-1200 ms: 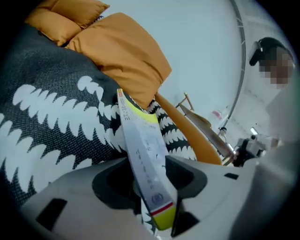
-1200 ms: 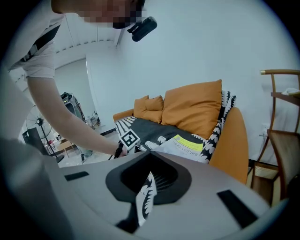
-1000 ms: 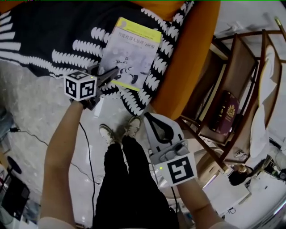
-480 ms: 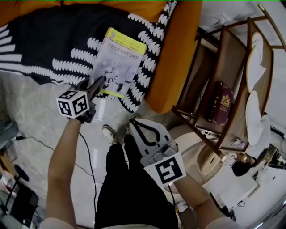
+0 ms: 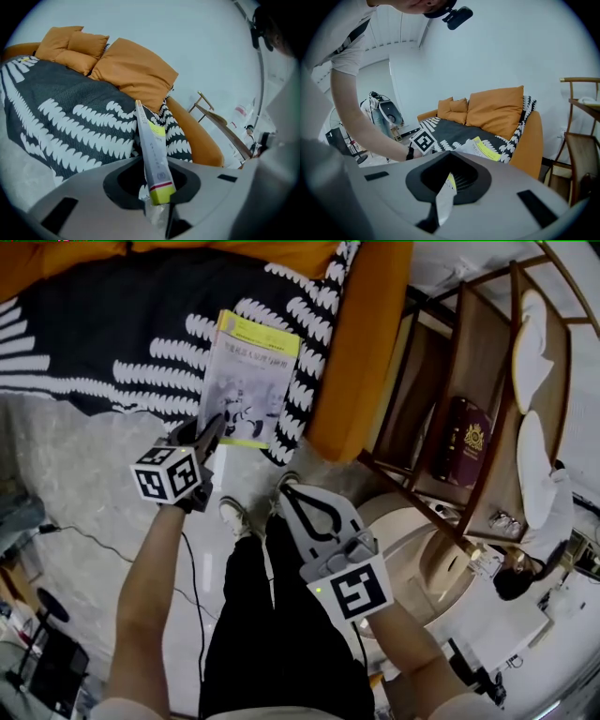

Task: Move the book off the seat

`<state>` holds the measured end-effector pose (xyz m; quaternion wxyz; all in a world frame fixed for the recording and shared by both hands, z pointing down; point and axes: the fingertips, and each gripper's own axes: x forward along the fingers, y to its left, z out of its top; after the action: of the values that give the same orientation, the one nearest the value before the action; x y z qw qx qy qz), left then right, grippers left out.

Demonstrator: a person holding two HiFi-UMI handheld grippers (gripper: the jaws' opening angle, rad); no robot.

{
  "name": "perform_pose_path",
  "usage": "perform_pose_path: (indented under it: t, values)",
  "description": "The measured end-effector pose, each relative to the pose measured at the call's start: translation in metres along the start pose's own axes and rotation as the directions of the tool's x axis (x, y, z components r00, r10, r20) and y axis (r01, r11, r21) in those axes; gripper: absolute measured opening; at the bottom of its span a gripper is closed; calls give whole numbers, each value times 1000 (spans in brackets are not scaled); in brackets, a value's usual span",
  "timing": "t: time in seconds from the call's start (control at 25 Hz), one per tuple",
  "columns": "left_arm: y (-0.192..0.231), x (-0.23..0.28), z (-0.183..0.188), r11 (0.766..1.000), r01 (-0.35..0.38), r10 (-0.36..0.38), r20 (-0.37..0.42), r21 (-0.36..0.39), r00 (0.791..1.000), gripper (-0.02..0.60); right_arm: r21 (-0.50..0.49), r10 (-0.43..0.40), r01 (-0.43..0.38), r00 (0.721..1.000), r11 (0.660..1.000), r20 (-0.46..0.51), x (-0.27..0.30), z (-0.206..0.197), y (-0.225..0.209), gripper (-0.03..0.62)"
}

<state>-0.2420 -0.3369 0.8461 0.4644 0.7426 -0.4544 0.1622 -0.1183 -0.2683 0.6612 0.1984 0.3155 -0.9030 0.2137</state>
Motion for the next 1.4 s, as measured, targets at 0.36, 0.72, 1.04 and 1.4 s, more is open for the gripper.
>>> perform_pose_path:
  t: [0.36, 0.72, 1.04, 1.4]
  values:
    - [-19, -31, 3, 991, 95, -87, 91, -94, 992, 79, -45, -5, 4, 1000, 999, -10, -20, 14, 4, 20]
    - [-64, -103, -1, 977, 177, -161, 124, -123, 979, 78, -30, -39, 40, 999, 999, 38, -59, 42, 48, 20]
    - [-92, -195, 6, 964, 206, -173, 192, -166, 966, 78, -62, -110, 114, 992, 992, 61, -99, 80, 86, 20]
    - [-139, -299, 40, 955, 262, -215, 284, -137, 934, 78, -74, -193, 202, 975, 977, 110, -154, 135, 142, 20]
